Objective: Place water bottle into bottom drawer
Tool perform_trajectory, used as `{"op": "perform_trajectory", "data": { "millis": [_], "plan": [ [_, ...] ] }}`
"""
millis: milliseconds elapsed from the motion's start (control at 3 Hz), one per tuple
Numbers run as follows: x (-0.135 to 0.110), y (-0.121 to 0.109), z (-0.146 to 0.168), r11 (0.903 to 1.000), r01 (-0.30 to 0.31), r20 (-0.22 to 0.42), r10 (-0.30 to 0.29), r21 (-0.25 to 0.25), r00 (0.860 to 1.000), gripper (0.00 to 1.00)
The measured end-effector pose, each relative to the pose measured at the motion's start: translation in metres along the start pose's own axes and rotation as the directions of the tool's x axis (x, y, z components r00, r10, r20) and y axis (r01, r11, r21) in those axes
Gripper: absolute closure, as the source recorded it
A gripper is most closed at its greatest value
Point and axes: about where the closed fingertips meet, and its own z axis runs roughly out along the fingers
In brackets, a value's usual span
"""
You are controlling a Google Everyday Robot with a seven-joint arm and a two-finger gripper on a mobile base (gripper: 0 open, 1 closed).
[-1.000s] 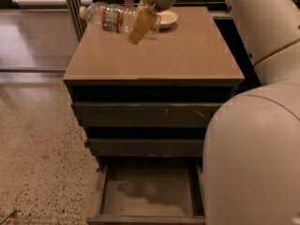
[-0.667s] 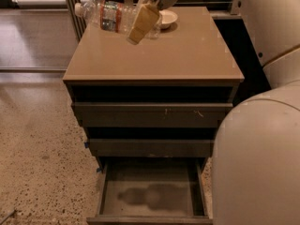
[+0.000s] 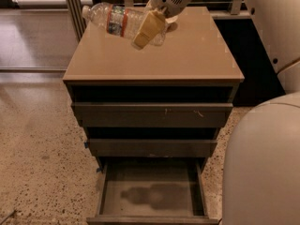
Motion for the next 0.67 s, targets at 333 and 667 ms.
{"op": "perform_trajectory", "data": {
  "millis": [333, 667],
  "plan": [
    [0.0, 0.0, 0.0, 1.0, 0.0, 0.001, 0.0, 0.001, 1.0, 1.0],
    [-0.005, 0.013, 0.004, 0.9977, 0.065, -0.076, -0.067, -0.02, 0.995, 1.0]
  ]
}}
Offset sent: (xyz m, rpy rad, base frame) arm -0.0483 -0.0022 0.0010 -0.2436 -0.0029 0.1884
